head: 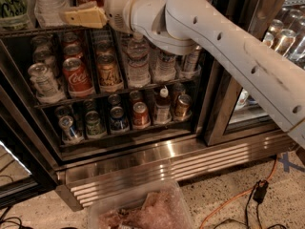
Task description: Pick coke can from top shelf of fridge
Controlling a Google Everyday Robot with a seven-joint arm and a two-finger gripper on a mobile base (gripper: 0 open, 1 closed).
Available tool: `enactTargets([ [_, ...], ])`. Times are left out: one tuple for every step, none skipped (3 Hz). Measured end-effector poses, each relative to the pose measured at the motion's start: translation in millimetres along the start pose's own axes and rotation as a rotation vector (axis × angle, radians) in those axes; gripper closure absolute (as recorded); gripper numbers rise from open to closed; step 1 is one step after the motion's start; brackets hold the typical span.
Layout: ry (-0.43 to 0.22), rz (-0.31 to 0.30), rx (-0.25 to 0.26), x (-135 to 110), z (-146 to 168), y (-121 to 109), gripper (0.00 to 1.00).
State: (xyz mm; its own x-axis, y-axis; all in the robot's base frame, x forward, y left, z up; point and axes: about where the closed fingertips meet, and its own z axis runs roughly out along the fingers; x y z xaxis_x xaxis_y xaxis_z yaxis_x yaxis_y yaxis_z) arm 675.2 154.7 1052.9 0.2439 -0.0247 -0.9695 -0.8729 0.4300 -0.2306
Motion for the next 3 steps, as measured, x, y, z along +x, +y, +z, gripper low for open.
enactTargets([
  [0.003, 0.004, -0.003, -0.8, 1.5, 0.9, 0.42],
  [0.003, 0.004, -0.004, -3.7, 0.6, 1.3, 0.66],
  [0.003, 0.004, -0.004, -6.6, -0.2, -0.2, 0.89],
])
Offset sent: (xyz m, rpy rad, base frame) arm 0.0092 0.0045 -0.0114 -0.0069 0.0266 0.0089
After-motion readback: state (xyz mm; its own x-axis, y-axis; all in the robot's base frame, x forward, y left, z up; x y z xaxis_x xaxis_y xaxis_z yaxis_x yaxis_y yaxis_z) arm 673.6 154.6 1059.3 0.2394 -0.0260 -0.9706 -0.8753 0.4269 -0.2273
